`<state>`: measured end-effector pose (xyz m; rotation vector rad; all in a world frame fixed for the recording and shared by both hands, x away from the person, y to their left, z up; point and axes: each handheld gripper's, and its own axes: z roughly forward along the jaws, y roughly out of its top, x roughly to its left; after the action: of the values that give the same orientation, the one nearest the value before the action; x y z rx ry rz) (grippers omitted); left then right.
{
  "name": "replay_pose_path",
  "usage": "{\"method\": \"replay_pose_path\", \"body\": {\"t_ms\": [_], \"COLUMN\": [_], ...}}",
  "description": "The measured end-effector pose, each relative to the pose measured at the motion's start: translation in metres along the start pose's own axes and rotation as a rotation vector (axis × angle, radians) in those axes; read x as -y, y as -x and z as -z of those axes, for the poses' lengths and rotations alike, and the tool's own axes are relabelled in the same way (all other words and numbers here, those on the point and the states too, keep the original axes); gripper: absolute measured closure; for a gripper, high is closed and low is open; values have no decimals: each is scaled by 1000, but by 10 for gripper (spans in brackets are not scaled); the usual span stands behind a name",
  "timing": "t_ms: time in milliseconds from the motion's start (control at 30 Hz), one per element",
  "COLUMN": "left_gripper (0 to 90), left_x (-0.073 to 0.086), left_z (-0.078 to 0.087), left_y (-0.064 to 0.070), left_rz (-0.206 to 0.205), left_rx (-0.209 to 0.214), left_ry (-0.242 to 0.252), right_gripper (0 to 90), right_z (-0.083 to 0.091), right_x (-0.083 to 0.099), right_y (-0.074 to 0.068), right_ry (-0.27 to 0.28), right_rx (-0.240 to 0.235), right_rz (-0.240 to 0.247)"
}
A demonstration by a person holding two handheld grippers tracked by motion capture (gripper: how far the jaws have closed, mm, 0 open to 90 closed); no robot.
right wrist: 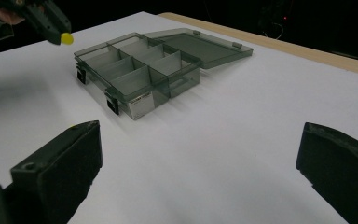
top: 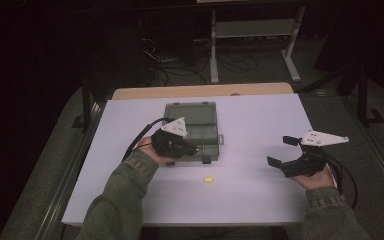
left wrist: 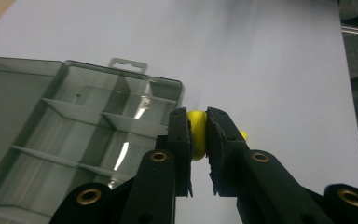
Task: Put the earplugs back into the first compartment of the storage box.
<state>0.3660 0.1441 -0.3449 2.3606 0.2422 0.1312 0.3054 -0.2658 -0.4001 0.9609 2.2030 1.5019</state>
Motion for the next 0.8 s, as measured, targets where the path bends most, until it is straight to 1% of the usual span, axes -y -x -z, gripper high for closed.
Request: {"method": "replay_pose_path", "body": {"t_ms": [200, 267, 400, 633, 700, 800], "left_gripper": [803, 804, 805, 805, 806, 807], "left_x": [-2, 0, 4, 9, 12, 15], "left_z": [13, 16, 21, 32, 35, 38], "left_y": [-16, -22, -29, -43, -47, -54], "left_rz": [23, 38, 49, 92, 110, 132], "left_rx": [-32, -42, -69, -112, -124, -144], "left_ry": [16, 24, 26, 59, 71, 69], "right_gripper": [0, 0, 0, 0, 0, 0], "right_z": [0, 0, 0, -1, -1, -1], "right_x": [0, 0, 0, 0, 0, 0], "right_y": [0, 0, 0, -1, -1, -1], "right_ry": [-1, -2, -4, -8, -8, -9], "right_rx": [0, 0, -3, -5, -5, -6], "right_rz": [1, 2, 2, 3, 3, 2]}}
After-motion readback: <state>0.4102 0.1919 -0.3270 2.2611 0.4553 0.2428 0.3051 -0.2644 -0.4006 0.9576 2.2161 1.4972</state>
